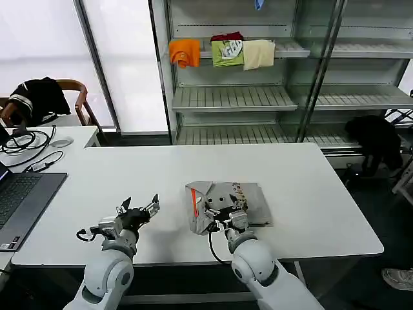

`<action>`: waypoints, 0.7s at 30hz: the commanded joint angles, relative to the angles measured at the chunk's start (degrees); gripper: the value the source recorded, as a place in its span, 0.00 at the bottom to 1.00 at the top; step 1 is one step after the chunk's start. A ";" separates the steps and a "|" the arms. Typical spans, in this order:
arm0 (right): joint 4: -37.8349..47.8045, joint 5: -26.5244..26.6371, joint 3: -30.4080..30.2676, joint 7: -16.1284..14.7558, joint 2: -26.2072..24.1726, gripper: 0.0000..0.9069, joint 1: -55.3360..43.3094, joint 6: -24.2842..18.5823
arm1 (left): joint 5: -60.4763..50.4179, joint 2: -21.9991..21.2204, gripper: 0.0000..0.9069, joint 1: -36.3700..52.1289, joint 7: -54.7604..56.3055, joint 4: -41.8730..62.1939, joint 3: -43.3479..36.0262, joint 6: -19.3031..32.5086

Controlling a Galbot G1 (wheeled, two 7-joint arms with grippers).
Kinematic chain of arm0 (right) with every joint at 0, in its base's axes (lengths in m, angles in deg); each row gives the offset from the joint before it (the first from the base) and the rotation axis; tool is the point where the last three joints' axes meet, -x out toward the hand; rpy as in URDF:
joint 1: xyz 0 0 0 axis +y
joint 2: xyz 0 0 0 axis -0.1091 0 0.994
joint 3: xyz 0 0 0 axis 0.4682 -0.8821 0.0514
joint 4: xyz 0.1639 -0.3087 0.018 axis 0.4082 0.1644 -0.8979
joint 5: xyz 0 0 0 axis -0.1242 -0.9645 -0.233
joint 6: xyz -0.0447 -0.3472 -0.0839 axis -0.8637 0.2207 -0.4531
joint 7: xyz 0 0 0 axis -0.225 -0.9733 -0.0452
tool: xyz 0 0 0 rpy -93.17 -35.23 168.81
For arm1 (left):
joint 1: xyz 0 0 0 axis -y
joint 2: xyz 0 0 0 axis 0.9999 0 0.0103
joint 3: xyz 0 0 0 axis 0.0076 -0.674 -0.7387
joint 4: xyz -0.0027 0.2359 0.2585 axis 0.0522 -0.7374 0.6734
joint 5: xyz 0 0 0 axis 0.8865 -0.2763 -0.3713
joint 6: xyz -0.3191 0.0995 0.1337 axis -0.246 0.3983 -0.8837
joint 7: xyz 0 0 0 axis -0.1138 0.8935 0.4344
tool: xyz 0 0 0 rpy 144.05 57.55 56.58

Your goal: Fold and organize the clothes.

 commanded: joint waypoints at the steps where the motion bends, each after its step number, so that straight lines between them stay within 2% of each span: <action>1: 3.12 0.19 1.15 -0.16 2.55 1.00 0.36 -0.06 | 0.02 0.00 1.00 -0.58 -0.16 -0.45 0.23 0.09; 11: 4.14 0.65 1.77 -0.16 3.57 1.00 0.66 -0.09 | 0.10 0.31 1.00 -0.98 -0.27 -0.79 0.64 0.11; 21: 2.81 3.67 3.99 0.08 3.45 1.00 0.42 -0.14 | 0.09 0.41 1.00 -1.36 -0.19 -1.33 0.72 -0.04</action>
